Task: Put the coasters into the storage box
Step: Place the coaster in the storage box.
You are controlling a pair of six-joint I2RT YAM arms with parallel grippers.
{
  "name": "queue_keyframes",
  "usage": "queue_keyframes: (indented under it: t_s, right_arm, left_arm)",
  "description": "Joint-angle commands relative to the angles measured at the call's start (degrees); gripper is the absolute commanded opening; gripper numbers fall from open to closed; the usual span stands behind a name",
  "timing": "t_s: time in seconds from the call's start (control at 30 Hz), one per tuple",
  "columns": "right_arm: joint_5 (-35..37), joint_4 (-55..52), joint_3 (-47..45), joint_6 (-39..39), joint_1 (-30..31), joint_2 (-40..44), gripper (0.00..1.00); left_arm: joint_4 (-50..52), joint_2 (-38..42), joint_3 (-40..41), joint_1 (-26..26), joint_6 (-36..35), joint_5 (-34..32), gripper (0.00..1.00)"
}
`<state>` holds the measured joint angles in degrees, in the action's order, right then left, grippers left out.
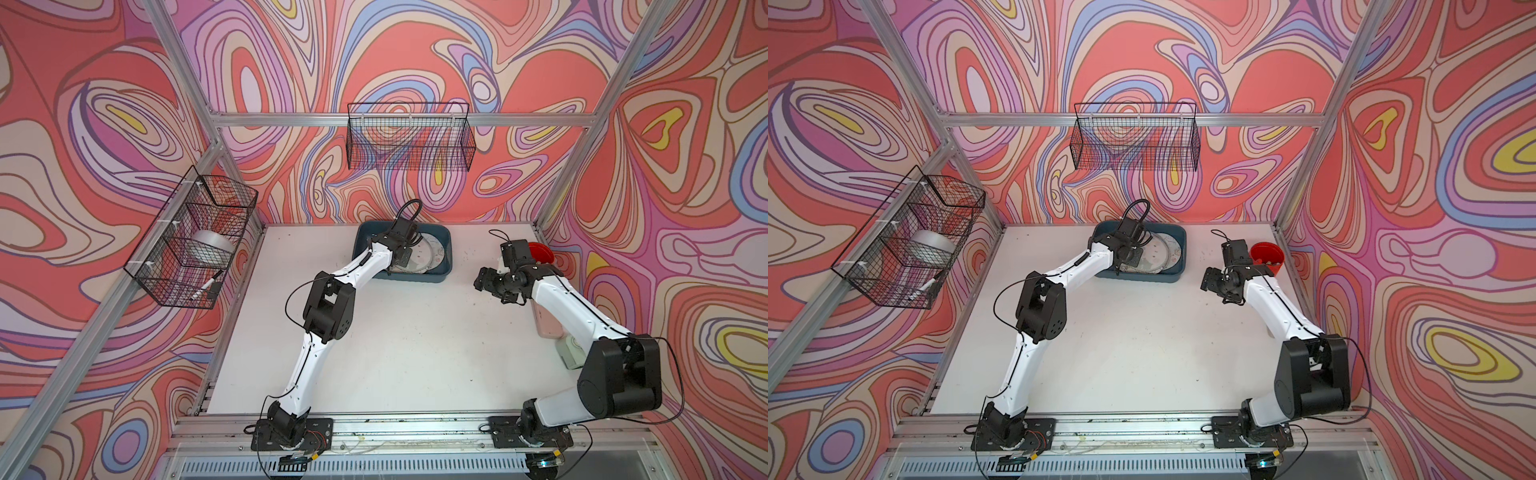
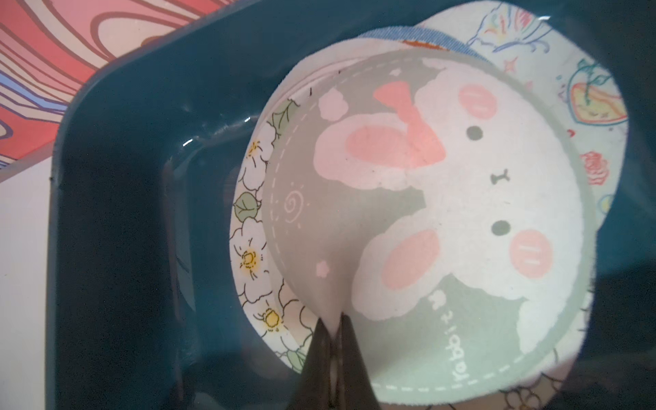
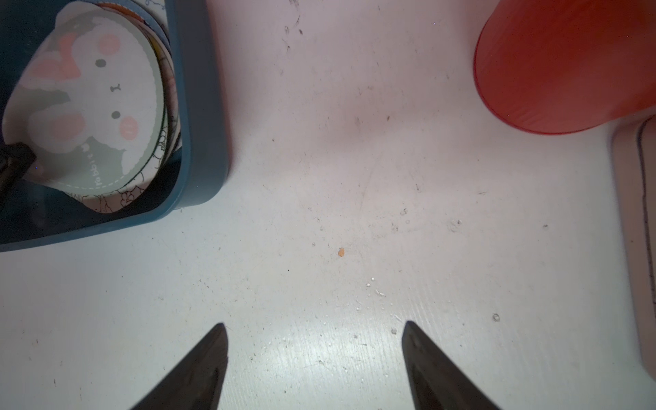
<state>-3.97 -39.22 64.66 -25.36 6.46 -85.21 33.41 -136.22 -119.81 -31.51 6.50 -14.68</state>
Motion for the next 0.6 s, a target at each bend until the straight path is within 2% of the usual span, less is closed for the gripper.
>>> queue_keyframes:
  t_s: [0.0,0.17,0.27,0.33,0.57]
  right_arm:
    - [1.92,1.48,0.91,0.29,0.0,-0.84,0.78]
    - [2.86,4.96,-0.38,2.03,0.13,0.17,0.78]
    - [3.51,7.82,-1.64,3.72,0.07,1.34,0.79]
    - [4.39,10.03,-2.6,4.89,-0.01,1.89,0.79]
    - [10.94,19.44,-7.17,8.18,0.06,2.99,0.83]
  left_arm:
    - [1.77,0.47,1.73,0.39,1.16,-1.44,0.14]
    - [0.66,2.41,3.99,0.35,0.72,-2.45,0.63]
    - [-0.11,4.46,5.85,0.39,0.24,-3.3,0.82]
    - [-0.86,6.39,7.52,0.39,-0.04,-3.75,1.0]
    - [-5.64,16.68,17.43,0.41,-0.09,-3.31,1.0]
